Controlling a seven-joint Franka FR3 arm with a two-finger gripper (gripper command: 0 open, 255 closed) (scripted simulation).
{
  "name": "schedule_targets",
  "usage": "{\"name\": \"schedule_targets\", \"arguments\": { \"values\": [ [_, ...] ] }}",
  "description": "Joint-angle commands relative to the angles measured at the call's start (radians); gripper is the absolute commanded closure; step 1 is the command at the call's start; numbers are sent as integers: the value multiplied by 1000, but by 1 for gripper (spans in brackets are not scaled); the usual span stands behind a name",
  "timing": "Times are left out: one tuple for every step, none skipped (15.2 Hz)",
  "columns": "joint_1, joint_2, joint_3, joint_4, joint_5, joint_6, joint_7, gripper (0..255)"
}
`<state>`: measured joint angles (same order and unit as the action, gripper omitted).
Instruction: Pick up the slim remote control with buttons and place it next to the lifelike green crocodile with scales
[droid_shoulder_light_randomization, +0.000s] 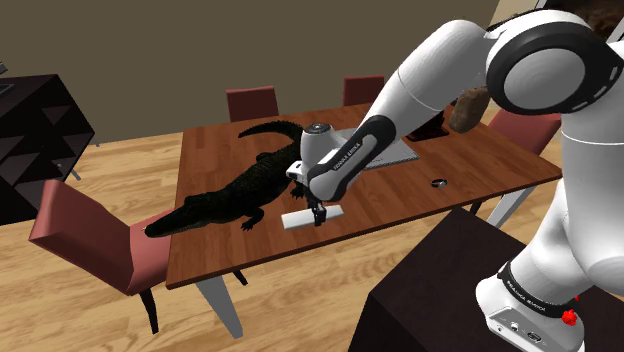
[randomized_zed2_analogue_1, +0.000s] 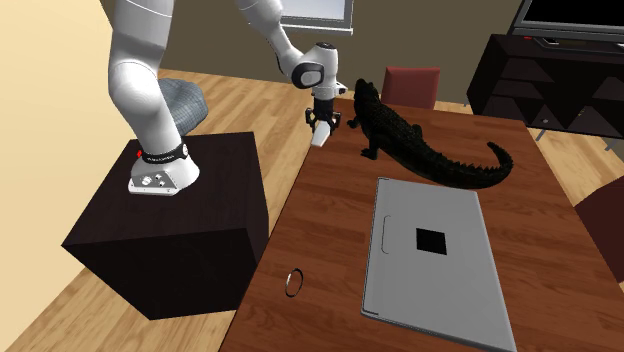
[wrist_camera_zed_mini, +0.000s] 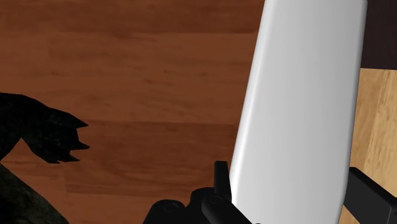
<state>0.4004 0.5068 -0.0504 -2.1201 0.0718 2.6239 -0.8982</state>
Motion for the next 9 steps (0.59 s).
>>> {"name": "schedule_targets", "arguments": {
  "values": [
    [-2, 25, 2, 3, 3, 23, -2, 255],
    [-2, 37, 3, 6, 4, 32, -3, 255],
    [-3, 50, 5, 9, 5, 41, -4, 255],
    [-4, 62, 6, 13, 6, 50, -5, 255],
    [-5, 75, 7, 16, 7, 60, -6, 255],
    [-6, 88, 8, 20, 8, 68, -7, 255],
    [-7, 101, 9, 24, 9, 77, -7, 255],
    [-8, 114, 10, 28, 10, 86, -8, 255],
    [-8, 127, 11, 33, 11, 94, -9, 255]
  ]
}}
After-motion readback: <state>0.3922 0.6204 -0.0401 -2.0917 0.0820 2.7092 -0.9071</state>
